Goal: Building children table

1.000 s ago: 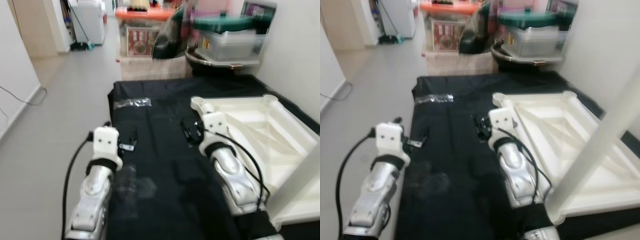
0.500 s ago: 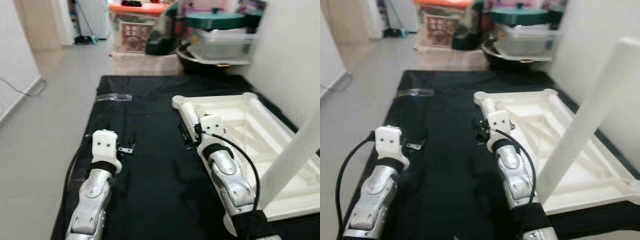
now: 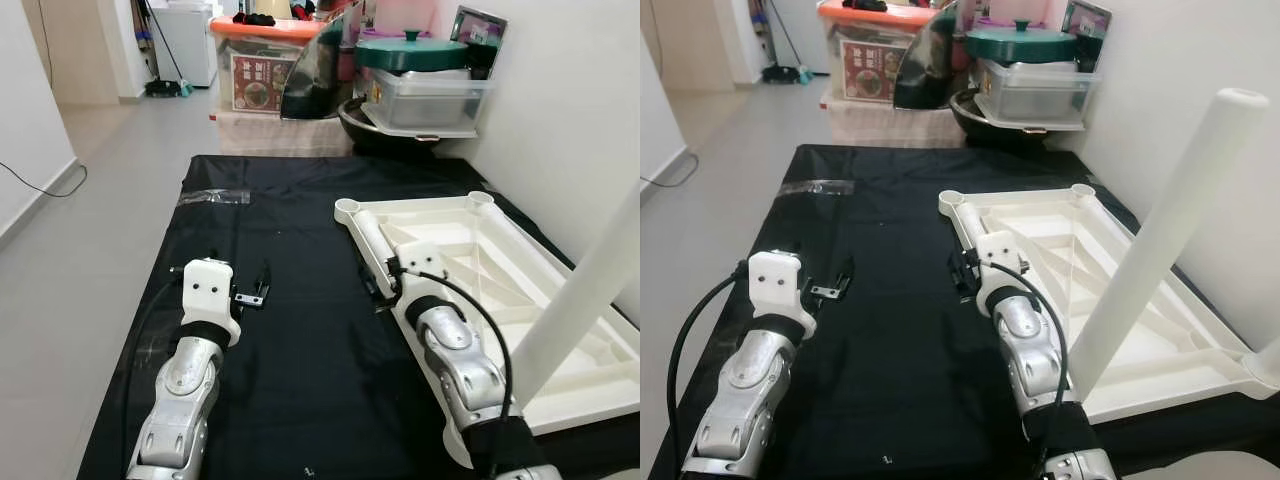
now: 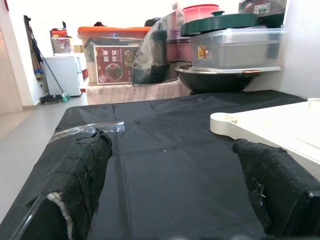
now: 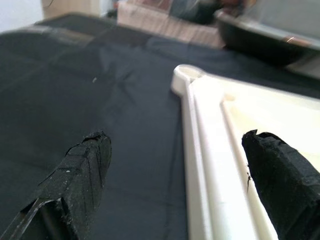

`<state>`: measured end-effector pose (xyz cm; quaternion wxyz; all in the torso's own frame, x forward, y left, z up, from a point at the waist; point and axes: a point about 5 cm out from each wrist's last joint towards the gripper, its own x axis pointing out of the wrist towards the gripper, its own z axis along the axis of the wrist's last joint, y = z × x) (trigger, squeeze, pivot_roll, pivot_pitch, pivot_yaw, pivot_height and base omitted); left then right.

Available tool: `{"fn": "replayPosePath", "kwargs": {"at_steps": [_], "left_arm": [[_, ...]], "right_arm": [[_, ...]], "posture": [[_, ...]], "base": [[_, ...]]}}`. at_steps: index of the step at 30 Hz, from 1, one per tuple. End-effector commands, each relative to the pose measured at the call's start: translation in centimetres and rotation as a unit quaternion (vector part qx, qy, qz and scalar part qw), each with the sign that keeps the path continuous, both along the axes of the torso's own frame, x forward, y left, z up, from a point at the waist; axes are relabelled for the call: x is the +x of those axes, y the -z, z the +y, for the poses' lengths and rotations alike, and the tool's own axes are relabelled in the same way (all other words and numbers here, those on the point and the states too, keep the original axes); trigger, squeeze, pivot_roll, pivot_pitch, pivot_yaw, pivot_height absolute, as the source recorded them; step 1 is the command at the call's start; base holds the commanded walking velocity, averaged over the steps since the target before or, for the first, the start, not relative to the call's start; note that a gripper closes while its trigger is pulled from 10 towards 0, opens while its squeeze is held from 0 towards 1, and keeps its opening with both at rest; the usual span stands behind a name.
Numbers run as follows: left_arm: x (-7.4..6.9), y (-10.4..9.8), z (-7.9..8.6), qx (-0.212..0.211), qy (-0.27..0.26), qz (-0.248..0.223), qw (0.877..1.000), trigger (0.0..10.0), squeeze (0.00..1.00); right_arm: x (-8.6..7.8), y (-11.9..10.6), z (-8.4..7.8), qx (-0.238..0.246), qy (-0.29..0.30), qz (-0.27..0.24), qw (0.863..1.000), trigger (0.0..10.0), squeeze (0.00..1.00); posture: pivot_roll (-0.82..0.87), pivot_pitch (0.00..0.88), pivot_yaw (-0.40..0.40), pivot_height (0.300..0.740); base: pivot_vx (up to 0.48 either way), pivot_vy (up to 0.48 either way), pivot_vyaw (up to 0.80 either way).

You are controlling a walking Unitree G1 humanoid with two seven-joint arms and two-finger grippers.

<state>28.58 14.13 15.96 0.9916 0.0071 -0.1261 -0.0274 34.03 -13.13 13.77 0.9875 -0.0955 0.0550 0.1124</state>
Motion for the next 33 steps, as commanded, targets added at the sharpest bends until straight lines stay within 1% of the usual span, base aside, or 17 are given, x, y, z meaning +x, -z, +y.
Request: {"fn": "replayPosePath", "kwargs": {"at_steps": [1, 3, 4, 8, 9, 11, 13, 15, 17, 20, 22, 25, 26, 28, 31, 32, 33], "left_arm": [[0.1, 0.3, 0.3, 0.001, -0.001, 0.006, 1.000, 10.0, 0.00], [0.1, 0.3, 0.3, 0.001, -0.002, 0.006, 1.000, 10.0, 0.00], [0.1, 0.2, 0.4, 0.001, -0.004, 0.004, 1.000, 10.0, 0.00], [0.2, 0.1, 0.4, 0.001, -0.006, 0.002, 1.000, 10.0, 0.00], [0.1, 0.1, 0.5, 0.002, -0.007, 0.002, 1.000, 10.0, 0.00], [0.1, 0.1, 0.5, 0.002, -0.007, 0.002, 1.000, 10.0, 0.00], [0.0, 0.1, 0.5, 0.003, -0.009, 0.002, 1.000, 10.0, 0.00], [0.0, 0.2, 0.5, 0.004, -0.009, 0.002, 1.000, 10.0, 0.00], [0.1, 0.2, 0.5, 0.004, -0.009, 0.003, 1.000, 10.0, 0.00], [0.1, 0.2, 0.5, 0.004, -0.009, 0.003, 1.000, 10.0, 0.00], [0.1, 0.2, 0.5, 0.005, -0.007, 0.003, 1.000, 10.0, 0.00], [0.2, 0.2, 0.4, 0.005, -0.006, 0.004, 1.000, 10.0, 0.00], [0.2, 0.2, 0.4, 0.005, -0.006, 0.004, 1.000, 10.0, 0.00], [0.2, 0.3, 0.4, 0.005, -0.006, 0.004, 1.000, 10.0, 0.00], [0.2, 0.3, 0.4, 0.005, -0.005, 0.005, 1.000, 10.0, 0.00], [0.2, 0.3, 0.4, 0.006, -0.005, 0.005, 1.000, 10.0, 0.00], [0.2, 0.3, 0.4, 0.005, -0.006, 0.005, 1.000, 10.0, 0.00]], "right_arm": [[0.5, 0.7, 0.4, -0.009, -0.008, 0.026, 1.000, 10.0, 0.00], [0.8, 0.8, 0.6, -0.008, -0.009, 0.031, 0.999, 10.0, 0.00], [1.6, 1.3, 0.7, -0.009, -0.002, 0.052, 0.999, 10.0, 0.00], [2.1, 1.5, 0.6, -0.011, 0.003, 0.063, 0.998, 10.0, 0.00], [2.8, 1.7, 0.0, 0.000, 0.024, 0.083, 0.996, 10.0, 0.00], [2.8, 1.7, 0.0, 0.000, 0.024, 0.083, 0.996, 10.0, 0.00], [3.2, 2.3, -1.1, 0.017, 0.051, 0.122, 0.991, 10.0, 0.00], [3.3, 2.4, -1.3, 0.019, 0.054, 0.128, 0.990, 10.0, 0.00], [3.2, 3.1, -1.9, 0.030, 0.065, 0.153, 0.986, 10.0, 0.00], [3.2, 3.4, -2.2, 0.033, 0.070, 0.160, 0.984, 10.0, 0.00], [3.0, 3.9, -2.7, 0.030, 0.077, 0.170, 0.982, 10.0, 0.00], [2.9, 4.3, -2.5, 0.045, 0.066, 0.182, 0.980, 10.0, 0.00], [2.9, 4.3, -2.5, 0.045, 0.066, 0.182, 0.980, 10.0, 0.00], [2.8, 4.7, -1.9, 0.047, 0.045, 0.192, 0.979, 10.0, 0.00], [2.7, 4.9, -1.7, 0.047, 0.037, 0.201, 0.978, 10.0, 0.00], [2.6, 5.1, -1.3, 0.055, 0.029, 0.213, 0.975, 8.4, 0.00], [2.6, 5.2, -1.0, 0.060, 0.021, 0.220, 0.973, 7.1, 0.00]], "posture": [[-0.03, 0.000, -0.094, 0.740], [-0.03, 0.000, -0.094, 0.740], [-0.02, 0.000, -0.101, 0.740], [-0.01, 0.000, -0.103, 0.740], [0.00, 0.000, -0.109, 0.740], [0.00, 0.000, -0.109, 0.740], [0.00, 0.000, -0.110, 0.740], [0.00, 0.000, -0.110, 0.740], [0.00, 0.000, -0.108, 0.740], [0.00, 0.000, -0.108, 0.740], [0.00, 0.000, -0.108, 0.740], [-0.01, 0.000, -0.104, 0.740], [-0.01, 0.000, -0.104, 0.740], [-0.01, 0.000, -0.104, 0.740], [-0.01, 0.000, -0.104, 0.740], [0.00, 0.000, -0.107, 0.740], [0.00, 0.000, -0.107, 0.740]], "base": [[0.000, 0.000, 0.00], [0.000, 0.000, 0.00], [0.000, 0.000, 0.00], [0.000, 0.000, 0.00], [0.000, 0.000, 0.00], [0.000, 0.000, 0.00], [0.000, 0.000, 0.00], [0.000, 0.000, 0.00], [0.000, 0.000, 0.00], [0.000, 0.000, 0.00], [0.000, 0.000, 0.00], [0.000, 0.000, 0.00], [0.000, 0.000, 0.00], [0.000, 0.000, 0.00], [0.000, 0.000, 0.00], [0.000, 0.000, 0.00], [0.000, 0.000, 0.00]]}}
